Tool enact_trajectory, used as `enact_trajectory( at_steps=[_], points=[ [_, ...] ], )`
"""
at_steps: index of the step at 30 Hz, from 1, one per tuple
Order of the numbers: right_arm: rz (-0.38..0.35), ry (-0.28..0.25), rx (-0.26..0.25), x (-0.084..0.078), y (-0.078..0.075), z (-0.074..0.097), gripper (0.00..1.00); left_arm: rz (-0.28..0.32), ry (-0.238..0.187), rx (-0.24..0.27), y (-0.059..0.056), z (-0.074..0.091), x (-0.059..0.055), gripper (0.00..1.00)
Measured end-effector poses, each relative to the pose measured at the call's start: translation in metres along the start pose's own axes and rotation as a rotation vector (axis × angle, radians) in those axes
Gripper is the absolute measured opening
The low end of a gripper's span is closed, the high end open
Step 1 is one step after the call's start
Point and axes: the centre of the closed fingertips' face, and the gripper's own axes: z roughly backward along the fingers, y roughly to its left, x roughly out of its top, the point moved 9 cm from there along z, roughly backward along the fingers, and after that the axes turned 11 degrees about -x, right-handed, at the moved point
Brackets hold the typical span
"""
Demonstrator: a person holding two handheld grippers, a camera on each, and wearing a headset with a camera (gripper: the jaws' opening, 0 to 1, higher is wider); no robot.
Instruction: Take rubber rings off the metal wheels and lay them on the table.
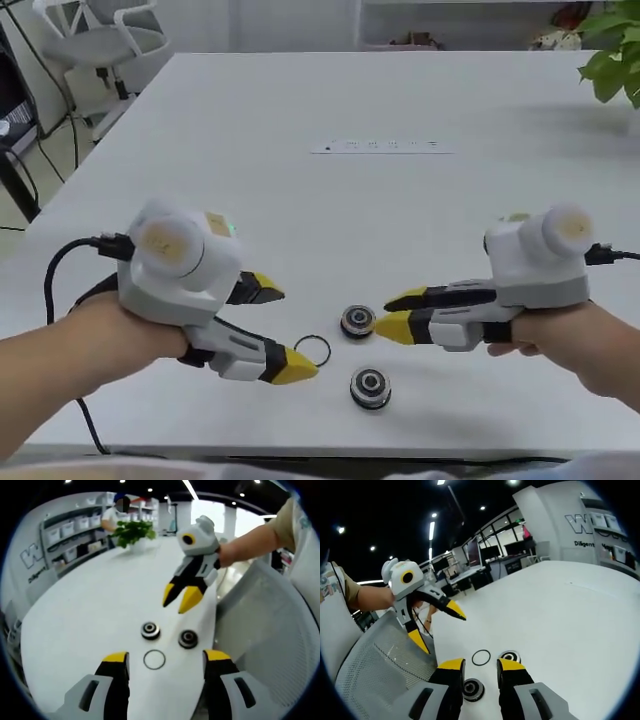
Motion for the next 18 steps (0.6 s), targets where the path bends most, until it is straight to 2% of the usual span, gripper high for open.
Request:
enact_trajectory(
  at_steps=[9, 14, 18],
  points=[
    [0.004, 0.002, 0.003, -0.011, 0.0, 0.006, 0.24, -0.008, 0.008, -0.024, -0.001, -0.012, 0.004, 0.59],
    [0.012, 0.011, 0.01, -0.02, -0.003, 0.004, 0.25, -0.006, 0.012, -0.037, -0.002, -0.019, 0.003, 0.58],
    [0.02, 0.014, 0.019, -0.024, 0.001, 0.004, 0.25, -0.011, 0.021, -0.051, -0.004, -0.024, 0.002, 0.57]
  ],
)
